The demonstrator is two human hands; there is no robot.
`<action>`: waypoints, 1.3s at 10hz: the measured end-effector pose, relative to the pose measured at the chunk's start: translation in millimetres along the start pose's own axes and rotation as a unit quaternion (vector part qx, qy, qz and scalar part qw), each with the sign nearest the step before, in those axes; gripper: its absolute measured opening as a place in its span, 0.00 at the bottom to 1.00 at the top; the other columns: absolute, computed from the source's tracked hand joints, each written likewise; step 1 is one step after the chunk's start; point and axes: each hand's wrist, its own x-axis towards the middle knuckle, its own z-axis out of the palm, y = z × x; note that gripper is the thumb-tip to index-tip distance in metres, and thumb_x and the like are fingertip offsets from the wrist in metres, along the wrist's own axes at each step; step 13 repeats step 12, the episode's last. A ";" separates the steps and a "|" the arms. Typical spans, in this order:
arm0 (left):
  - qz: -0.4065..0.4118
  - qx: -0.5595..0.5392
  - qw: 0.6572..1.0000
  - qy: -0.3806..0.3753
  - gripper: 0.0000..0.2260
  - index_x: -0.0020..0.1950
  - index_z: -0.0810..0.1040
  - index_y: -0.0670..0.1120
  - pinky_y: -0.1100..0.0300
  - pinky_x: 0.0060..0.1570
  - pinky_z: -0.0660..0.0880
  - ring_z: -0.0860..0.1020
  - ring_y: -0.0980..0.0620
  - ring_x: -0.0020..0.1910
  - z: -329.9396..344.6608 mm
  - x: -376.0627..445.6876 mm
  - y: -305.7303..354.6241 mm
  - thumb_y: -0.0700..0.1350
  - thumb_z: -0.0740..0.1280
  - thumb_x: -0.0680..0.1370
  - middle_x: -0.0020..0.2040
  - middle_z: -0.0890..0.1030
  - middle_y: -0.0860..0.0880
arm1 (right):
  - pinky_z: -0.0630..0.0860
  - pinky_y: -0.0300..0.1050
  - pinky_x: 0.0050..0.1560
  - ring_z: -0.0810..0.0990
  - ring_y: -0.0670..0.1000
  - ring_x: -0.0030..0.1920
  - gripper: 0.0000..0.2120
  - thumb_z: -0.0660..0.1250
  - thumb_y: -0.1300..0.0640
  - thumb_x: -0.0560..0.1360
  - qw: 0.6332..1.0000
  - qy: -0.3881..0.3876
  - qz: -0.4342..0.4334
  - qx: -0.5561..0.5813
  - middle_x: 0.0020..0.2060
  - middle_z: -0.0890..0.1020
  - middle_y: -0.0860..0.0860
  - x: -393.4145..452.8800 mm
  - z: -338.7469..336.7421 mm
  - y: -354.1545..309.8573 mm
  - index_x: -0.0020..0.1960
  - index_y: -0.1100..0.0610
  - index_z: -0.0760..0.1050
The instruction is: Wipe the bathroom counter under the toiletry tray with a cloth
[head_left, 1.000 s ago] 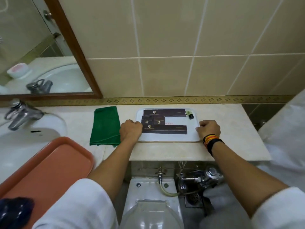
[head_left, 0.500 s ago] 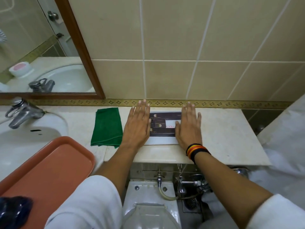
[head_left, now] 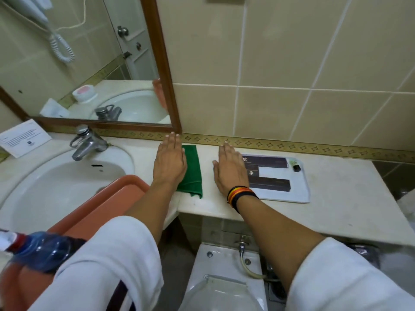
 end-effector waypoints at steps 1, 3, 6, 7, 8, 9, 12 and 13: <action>-0.020 -0.007 0.999 -0.034 0.23 0.81 0.62 0.40 0.52 0.79 0.58 0.64 0.44 0.80 10.7 9.0 -27.0 0.44 0.53 0.86 0.80 0.65 0.41 | 0.61 0.51 0.77 0.65 0.58 0.76 0.26 0.56 0.53 0.84 0.998 -0.033 -0.006 0.048 0.76 0.66 0.60 8.2 25.2 -36.5 0.78 0.63 0.60; -0.040 -0.068 0.993 -0.087 0.17 0.72 0.73 0.41 0.47 0.66 0.74 0.78 0.40 0.65 52.2 40.6 -58.9 0.43 0.56 0.85 0.68 0.78 0.39 | 0.75 0.50 0.56 0.75 0.58 0.59 0.15 0.63 0.57 0.81 0.993 -0.076 0.072 0.053 0.59 0.77 0.58 12.2 67.2 -83.3 0.65 0.61 0.73; -0.151 -0.183 0.966 -0.101 0.14 0.62 0.81 0.41 0.51 0.57 0.77 0.80 0.40 0.58 69.7 78.1 -62.1 0.47 0.71 0.79 0.59 0.83 0.41 | 0.76 0.52 0.57 0.77 0.62 0.58 0.19 0.68 0.63 0.74 0.949 -0.046 0.232 0.207 0.59 0.76 0.59 34.0 74.2 -94.3 0.64 0.60 0.71; -0.181 -0.236 0.953 -0.060 0.13 0.61 0.82 0.42 0.53 0.55 0.77 0.81 0.41 0.57 44.7 74.0 -60.9 0.47 0.70 0.80 0.58 0.83 0.42 | 0.79 0.51 0.57 0.81 0.59 0.56 0.19 0.70 0.64 0.72 0.924 -0.018 0.251 0.288 0.55 0.82 0.57 35.9 58.3 -93.1 0.62 0.57 0.76; -0.203 -0.249 0.947 -0.021 0.12 0.57 0.82 0.41 0.55 0.51 0.76 0.81 0.40 0.56 -2.0 58.9 -71.9 0.47 0.69 0.79 0.56 0.83 0.41 | 0.80 0.49 0.57 0.83 0.55 0.53 0.18 0.75 0.62 0.70 0.904 -0.011 0.240 0.355 0.50 0.85 0.53 30.5 21.1 -104.2 0.60 0.55 0.81; -0.261 -0.232 0.937 0.001 0.12 0.59 0.81 0.40 0.51 0.55 0.78 0.80 0.38 0.58 -54.3 34.9 -95.3 0.45 0.70 0.78 0.58 0.82 0.39 | 0.80 0.44 0.56 0.84 0.53 0.50 0.19 0.79 0.60 0.68 0.890 -0.060 0.203 0.403 0.45 0.84 0.51 19.0 -15.4 -128.6 0.59 0.55 0.83; -0.398 -0.159 0.904 -0.002 0.11 0.59 0.79 0.37 0.46 0.58 0.76 0.78 0.34 0.61 -68.0 -100.2 -130.5 0.37 0.63 0.79 0.60 0.80 0.35 | 0.78 0.50 0.62 0.83 0.59 0.58 0.14 0.72 0.62 0.72 0.931 -0.180 0.094 0.304 0.55 0.86 0.58 -49.2 19.7 -178.2 0.57 0.57 0.84; -0.398 -0.159 0.904 -0.002 0.11 0.59 0.79 0.37 0.46 0.58 0.76 0.78 0.34 0.61 -68.0 -100.2 -130.5 0.37 0.63 0.79 0.60 0.80 0.35 | 0.78 0.50 0.62 0.83 0.59 0.58 0.14 0.72 0.62 0.72 0.931 -0.180 0.094 0.304 0.55 0.86 0.58 -49.2 19.7 -178.2 0.57 0.57 0.84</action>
